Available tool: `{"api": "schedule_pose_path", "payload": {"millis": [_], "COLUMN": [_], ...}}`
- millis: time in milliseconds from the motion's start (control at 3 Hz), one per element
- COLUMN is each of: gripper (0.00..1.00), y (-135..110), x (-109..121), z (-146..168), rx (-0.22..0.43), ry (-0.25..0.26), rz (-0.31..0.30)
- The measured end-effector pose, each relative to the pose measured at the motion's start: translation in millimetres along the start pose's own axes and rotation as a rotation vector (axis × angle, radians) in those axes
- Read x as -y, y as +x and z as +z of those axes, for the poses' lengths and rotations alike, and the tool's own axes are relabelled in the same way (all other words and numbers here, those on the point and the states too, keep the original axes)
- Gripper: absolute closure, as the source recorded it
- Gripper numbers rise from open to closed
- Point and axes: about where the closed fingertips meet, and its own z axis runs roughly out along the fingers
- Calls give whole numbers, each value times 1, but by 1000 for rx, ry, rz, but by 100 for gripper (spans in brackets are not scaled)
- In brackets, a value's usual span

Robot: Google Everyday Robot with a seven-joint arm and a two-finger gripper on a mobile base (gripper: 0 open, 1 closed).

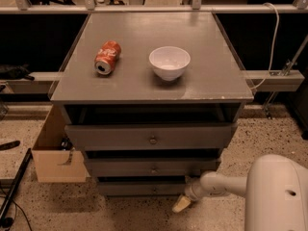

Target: Open bottom drawer

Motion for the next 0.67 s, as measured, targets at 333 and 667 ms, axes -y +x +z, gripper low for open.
{"api": "schedule_pose_path", "payload": {"millis": [333,667], "gripper": [0,0], "y": [-6,6], "x": [-19,-20], "z": [12,15], "rx": [-5,-15], "ry": [-39,-40], "rz": [-23,-4]}}
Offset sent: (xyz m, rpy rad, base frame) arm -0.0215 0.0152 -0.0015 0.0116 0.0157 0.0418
